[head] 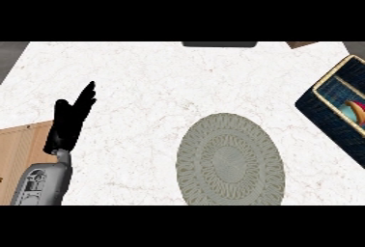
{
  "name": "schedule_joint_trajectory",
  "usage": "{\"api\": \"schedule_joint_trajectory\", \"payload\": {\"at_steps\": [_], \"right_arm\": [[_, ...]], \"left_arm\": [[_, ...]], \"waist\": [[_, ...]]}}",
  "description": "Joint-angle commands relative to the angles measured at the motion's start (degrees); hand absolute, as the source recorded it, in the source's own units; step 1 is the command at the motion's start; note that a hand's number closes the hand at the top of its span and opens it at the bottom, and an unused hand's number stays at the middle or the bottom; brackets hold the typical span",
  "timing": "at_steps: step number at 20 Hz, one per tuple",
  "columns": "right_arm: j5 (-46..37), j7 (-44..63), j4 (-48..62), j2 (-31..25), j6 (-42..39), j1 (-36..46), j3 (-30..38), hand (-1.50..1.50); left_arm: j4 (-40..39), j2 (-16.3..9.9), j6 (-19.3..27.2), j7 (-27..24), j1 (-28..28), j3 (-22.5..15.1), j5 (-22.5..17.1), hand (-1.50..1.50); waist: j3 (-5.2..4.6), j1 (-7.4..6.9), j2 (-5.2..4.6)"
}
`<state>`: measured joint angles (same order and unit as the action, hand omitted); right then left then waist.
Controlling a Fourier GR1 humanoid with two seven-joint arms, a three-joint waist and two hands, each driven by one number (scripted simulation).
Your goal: Pick the cupcake from the placemat and place it in the basket
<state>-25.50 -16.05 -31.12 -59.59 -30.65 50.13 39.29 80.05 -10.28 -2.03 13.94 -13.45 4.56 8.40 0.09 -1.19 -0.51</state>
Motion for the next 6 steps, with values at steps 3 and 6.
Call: {"api": "schedule_joint_trajectory", "payload": {"at_steps": [3,6], "right_arm": [[0.9,-5.1,10.9,-7.6,-0.6,-4.3,3.7,-1.5],[1.7,-8.1,14.0,-12.3,-5.2,-6.3,5.1,-1.5]], "left_arm": [[1.4,0.1,-0.9,0.3,0.5,-0.4,-0.4,0.0],[0.2,1.1,1.2,0.4,-1.4,-0.6,0.7,0.0]], "waist": [[0.18,-0.43,-0.28],[0.37,0.04,-0.6]]}}
